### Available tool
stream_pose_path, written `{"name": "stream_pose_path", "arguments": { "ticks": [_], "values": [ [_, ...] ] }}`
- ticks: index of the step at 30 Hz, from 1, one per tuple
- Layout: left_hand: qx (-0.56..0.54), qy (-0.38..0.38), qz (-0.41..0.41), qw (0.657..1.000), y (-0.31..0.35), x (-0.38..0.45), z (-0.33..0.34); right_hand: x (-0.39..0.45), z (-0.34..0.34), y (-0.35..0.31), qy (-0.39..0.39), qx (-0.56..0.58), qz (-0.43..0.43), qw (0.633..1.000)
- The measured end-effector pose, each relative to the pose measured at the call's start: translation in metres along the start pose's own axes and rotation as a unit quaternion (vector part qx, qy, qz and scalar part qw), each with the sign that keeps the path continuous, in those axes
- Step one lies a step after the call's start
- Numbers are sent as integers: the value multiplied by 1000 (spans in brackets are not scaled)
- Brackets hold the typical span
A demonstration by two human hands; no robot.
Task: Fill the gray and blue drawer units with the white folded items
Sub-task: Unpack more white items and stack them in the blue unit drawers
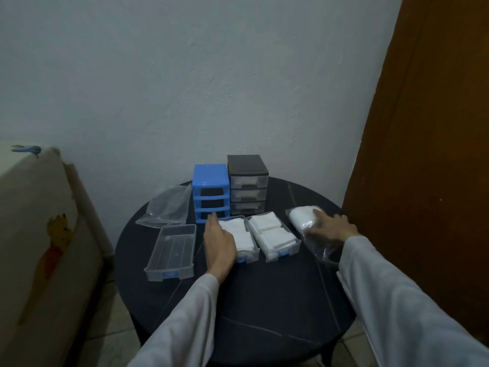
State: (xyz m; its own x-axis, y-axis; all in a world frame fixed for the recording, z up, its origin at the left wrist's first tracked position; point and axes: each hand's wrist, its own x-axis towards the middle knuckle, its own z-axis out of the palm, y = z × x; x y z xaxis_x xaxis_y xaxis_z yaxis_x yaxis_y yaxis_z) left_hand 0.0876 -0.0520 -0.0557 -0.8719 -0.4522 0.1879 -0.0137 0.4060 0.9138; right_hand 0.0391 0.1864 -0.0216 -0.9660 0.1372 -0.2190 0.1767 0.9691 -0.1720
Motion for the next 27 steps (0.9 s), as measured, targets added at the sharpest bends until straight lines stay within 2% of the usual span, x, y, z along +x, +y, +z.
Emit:
{"name": "stream_pose_path", "arguments": {
  "ticks": [5,8,10,13,17,22,27],
  "values": [
    [-34,5,167,985,25,-24,-2,-6,2,8,26,18,21,999],
    [-63,-44,242,967,46,-37,9,-12,-2,16,54,78,18,995],
    [-80,-99,231,965,58,-41,22,-17,-7,20,61,130,6,990],
    [-86,-187,162,965,75,-43,45,-30,-15,25,88,170,-16,981],
    [-143,-290,130,937,97,-45,70,-48,-28,31,136,209,-40,968],
    [-223,-347,59,909,114,-52,83,-71,-30,34,194,221,-48,954],
    [-260,-324,58,908,120,-59,86,-90,-26,34,164,272,-84,944]
  ]
}}
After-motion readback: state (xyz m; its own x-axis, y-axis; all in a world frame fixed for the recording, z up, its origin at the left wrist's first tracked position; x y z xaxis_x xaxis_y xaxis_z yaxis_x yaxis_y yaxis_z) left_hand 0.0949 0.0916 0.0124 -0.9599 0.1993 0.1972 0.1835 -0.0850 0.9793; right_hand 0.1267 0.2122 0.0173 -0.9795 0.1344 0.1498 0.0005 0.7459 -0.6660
